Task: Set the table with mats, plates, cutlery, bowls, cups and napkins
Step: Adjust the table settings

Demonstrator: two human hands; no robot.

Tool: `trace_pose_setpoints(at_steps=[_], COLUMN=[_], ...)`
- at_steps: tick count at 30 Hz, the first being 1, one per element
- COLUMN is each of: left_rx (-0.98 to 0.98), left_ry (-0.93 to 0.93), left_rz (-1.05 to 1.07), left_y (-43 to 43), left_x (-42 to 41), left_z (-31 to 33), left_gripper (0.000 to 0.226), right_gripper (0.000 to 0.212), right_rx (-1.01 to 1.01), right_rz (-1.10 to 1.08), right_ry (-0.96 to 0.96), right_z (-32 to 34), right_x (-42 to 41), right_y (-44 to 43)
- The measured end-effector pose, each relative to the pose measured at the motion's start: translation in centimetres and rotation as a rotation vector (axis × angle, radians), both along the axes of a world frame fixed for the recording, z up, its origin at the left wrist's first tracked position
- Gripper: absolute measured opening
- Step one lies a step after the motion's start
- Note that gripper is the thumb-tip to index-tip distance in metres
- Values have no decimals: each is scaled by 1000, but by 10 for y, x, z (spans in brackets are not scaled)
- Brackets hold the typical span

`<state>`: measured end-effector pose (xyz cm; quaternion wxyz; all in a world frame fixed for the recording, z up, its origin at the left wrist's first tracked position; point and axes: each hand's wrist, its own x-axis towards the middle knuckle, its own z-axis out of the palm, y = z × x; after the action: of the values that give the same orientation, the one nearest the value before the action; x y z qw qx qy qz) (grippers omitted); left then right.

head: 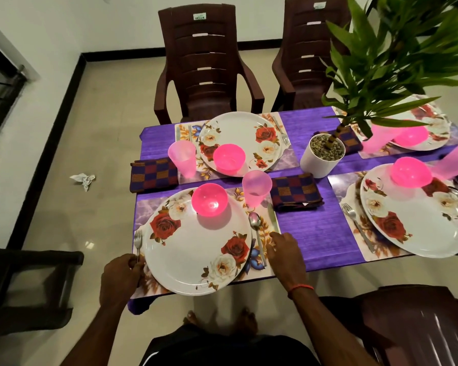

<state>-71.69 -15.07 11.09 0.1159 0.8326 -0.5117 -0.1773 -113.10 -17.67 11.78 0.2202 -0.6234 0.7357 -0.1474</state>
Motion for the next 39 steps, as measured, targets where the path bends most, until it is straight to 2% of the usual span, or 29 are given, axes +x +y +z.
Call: trace_pose_setpoints(at_steps=[6, 21, 39], left_rx=[7, 2, 20], left_ry=[0, 26, 39], left_rz=[2, 3, -7], left_y=[0, 0, 2], left_x=[0, -3, -2], left_z=[0, 4, 8], left_gripper=[10, 11, 16], right_gripper=[30, 30, 32], right_rx=[30, -3, 13], right_rz=[18, 107, 11], right_ry=[105, 57, -7], right_z=[-8, -13, -16], right_x=[-15, -9, -11], right_y=[6, 8, 9])
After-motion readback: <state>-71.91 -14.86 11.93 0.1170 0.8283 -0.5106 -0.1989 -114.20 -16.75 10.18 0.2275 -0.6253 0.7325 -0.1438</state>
